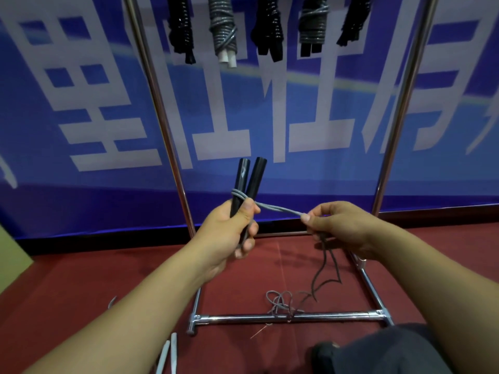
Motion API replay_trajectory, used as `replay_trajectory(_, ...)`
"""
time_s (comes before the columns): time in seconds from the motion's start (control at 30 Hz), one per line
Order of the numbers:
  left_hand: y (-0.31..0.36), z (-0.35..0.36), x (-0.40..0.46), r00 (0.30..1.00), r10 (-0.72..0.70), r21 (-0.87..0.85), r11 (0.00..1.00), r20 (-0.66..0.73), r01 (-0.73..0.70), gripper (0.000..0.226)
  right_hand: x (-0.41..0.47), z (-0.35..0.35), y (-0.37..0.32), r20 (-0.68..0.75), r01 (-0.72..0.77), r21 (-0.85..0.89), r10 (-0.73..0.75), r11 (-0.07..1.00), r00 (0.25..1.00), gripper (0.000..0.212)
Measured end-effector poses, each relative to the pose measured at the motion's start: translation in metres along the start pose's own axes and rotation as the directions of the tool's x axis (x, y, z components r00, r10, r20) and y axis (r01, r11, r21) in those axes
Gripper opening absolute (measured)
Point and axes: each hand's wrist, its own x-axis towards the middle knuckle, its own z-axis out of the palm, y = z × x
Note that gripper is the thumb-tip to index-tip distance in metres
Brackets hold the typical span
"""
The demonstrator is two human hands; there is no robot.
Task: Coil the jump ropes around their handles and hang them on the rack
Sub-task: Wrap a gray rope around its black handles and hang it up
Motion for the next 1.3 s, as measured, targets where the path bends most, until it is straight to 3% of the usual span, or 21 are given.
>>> replay_trajectory(0.1,0.003,0.001,-0.003,0.999,0.021,-0.014,1.0,0.026,-0.021,0.029,0.002,0.0,0.002,-0.044,-0.032,-0.003,0.032,0.999,0.999,0.026)
replay_trajectory(0.23,0.007,0.0,-0.003,0.999,0.044,-0.08,0.996,0.013,-0.043,0.031,0.006,0.0,-0.001,-0.154,0.037,-0.028,-0.041,0.999,0.987,0.019)
replay_trajectory(0.33,0.008,-0.005,-0.002,0.999,0.052,-0.062,0.997,-0.013,-0.052,0.033,0.002,-0.003,-0.003,-0.109,0.052,-0.075,-0.06,0.996,0.992,0.017)
replay_trajectory(0.57,0.002,-0.023,0.008,0.992,0.055,0.198,0.98,-0.11,-0.032,0.036,-0.018,-0.005,-0.013,0.086,0.169,-0.383,-0.146,0.908,0.985,0.035)
replay_trajectory(0.83,-0.008,-0.03,0.014,0.994,0.064,0.412,0.911,-0.093,-0.02,0.036,-0.039,0.007,-0.024,0.224,0.29,-0.295,-0.229,0.91,0.947,0.037)
replay_trajectory(0.93,-0.016,-0.033,0.017,0.995,0.067,0.536,0.844,-0.075,-0.016,0.032,-0.043,0.011,-0.025,0.261,0.286,-0.336,-0.204,0.897,0.944,0.035)
replay_trajectory(1.07,-0.022,-0.032,0.017,0.998,0.03,0.628,0.778,-0.055,0.011,0.033,-0.044,0.021,-0.022,0.259,0.305,-0.402,-0.212,0.864,0.942,0.046)
replay_trajectory(1.3,-0.025,-0.023,0.012,0.996,-0.077,0.679,0.733,0.035,0.033,0.019,-0.039,0.034,-0.019,0.217,0.465,-0.439,-0.412,0.768,0.885,0.044)
